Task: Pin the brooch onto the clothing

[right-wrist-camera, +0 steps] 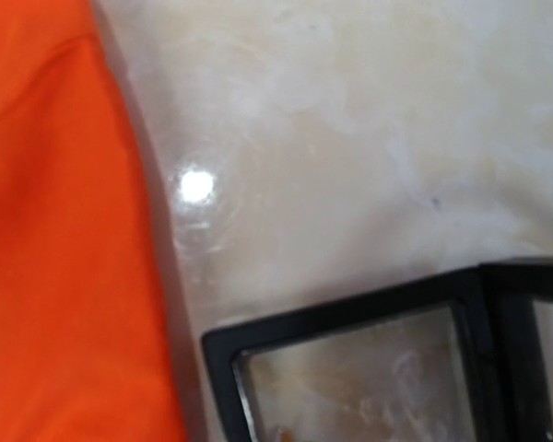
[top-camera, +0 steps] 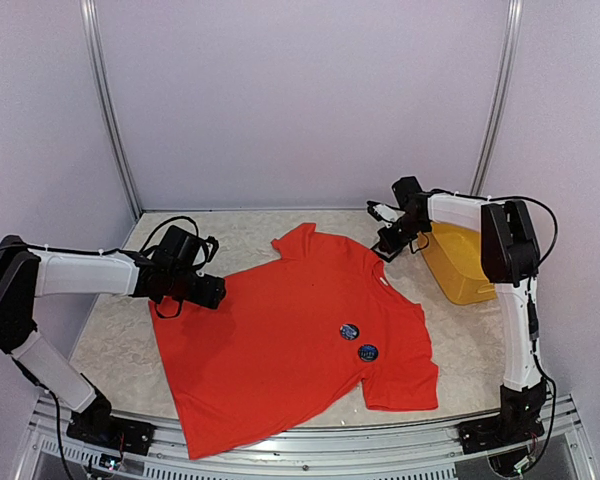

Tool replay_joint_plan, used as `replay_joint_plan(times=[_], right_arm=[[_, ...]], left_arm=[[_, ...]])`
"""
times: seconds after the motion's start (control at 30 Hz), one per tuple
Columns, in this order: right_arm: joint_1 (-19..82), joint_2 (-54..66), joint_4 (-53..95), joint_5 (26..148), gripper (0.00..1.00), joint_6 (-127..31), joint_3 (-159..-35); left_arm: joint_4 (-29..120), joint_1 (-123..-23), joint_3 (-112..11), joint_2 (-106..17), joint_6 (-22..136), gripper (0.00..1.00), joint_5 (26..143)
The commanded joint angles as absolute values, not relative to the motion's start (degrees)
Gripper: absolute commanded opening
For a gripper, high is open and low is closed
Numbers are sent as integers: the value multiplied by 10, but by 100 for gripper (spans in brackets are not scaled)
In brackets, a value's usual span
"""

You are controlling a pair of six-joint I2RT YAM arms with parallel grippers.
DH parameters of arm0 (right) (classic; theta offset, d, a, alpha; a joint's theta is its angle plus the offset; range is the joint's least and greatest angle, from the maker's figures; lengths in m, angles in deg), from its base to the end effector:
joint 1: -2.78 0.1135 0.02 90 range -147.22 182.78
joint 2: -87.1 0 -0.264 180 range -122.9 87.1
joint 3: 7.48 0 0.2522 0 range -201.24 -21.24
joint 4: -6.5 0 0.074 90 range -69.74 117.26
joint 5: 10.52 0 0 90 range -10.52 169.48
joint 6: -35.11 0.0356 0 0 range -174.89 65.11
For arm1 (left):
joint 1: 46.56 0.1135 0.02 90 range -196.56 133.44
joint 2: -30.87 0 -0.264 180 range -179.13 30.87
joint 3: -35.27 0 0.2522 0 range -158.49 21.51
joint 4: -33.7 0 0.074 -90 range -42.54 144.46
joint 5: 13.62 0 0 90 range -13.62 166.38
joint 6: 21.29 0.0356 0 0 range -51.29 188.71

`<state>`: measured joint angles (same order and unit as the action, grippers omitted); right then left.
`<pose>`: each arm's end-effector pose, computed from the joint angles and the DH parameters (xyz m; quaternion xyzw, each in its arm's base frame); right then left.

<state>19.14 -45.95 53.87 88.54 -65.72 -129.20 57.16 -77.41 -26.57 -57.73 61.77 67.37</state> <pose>0.4822 0.1474 0.1636 -0.2463 0.9280 0.0889 0.2649 0.2678 -0.1535 0.1800 0.1680 0.9226 -0.0400 0.3448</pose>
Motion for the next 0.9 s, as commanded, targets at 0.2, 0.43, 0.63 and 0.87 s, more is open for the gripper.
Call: replay_joint_plan(times=[0.2, 0.43, 0.63, 0.87], right_arm=[[189, -395, 558, 883, 0, -655, -1300], [238, -298, 606, 954, 0, -698, -1300], [334, -172, 600, 1132, 0, -700, -1258], [510, -77, 507, 1199, 0, -627, -1227]], left_arm=[[571, -789, -278, -567, 635, 77, 673], [530, -839, -274, -488, 676, 77, 712], [502, -940, -288, -405, 725, 76, 793], [438, -1082, -288, -325, 712, 73, 824]])
